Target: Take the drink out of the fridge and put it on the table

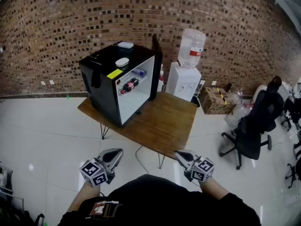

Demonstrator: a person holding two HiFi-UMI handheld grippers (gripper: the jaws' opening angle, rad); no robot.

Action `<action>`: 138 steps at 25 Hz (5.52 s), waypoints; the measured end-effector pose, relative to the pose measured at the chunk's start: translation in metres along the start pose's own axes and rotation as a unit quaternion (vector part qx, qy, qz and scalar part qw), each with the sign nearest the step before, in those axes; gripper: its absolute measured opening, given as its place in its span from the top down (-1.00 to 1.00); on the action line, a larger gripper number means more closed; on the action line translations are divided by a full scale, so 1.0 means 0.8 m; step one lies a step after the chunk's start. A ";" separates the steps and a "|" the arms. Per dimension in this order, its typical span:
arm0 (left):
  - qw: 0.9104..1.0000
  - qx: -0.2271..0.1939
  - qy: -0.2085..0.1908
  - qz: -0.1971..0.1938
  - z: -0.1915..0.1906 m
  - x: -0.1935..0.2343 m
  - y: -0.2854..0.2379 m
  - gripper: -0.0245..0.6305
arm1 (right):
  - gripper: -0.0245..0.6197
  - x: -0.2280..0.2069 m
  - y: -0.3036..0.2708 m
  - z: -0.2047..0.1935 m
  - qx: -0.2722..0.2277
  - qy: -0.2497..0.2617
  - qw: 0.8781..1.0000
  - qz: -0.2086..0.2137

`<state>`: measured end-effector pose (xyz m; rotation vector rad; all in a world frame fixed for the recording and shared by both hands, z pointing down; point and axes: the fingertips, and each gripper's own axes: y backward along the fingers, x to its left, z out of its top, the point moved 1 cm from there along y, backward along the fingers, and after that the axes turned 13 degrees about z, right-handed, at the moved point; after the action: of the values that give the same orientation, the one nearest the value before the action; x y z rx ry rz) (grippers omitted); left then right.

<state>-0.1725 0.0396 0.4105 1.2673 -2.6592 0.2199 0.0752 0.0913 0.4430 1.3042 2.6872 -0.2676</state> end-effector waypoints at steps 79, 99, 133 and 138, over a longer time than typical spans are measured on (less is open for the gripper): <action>0.997 0.047 -0.061 0.029 0.022 0.258 -0.218 0.93 | -0.02 -0.437 -0.434 0.082 0.184 0.303 0.934 -0.030; 0.976 0.179 -0.040 -0.118 -0.222 0.121 -0.501 0.93 | -0.02 -0.578 -0.181 -0.151 0.020 0.038 0.994 -0.098; 0.980 0.113 -0.003 -0.165 -0.113 0.100 -0.264 0.94 | 0.89 -0.290 0.011 -0.105 -0.017 -0.058 0.965 -0.254; 0.987 0.100 0.034 -0.122 -0.078 0.115 -0.160 0.93 | 0.95 -0.181 0.004 -0.070 -0.029 -0.102 0.970 -0.219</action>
<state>-0.1231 -0.0962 0.4995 1.6001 -2.4444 0.4944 0.1639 -0.0048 0.5270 0.6145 2.7446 -0.3456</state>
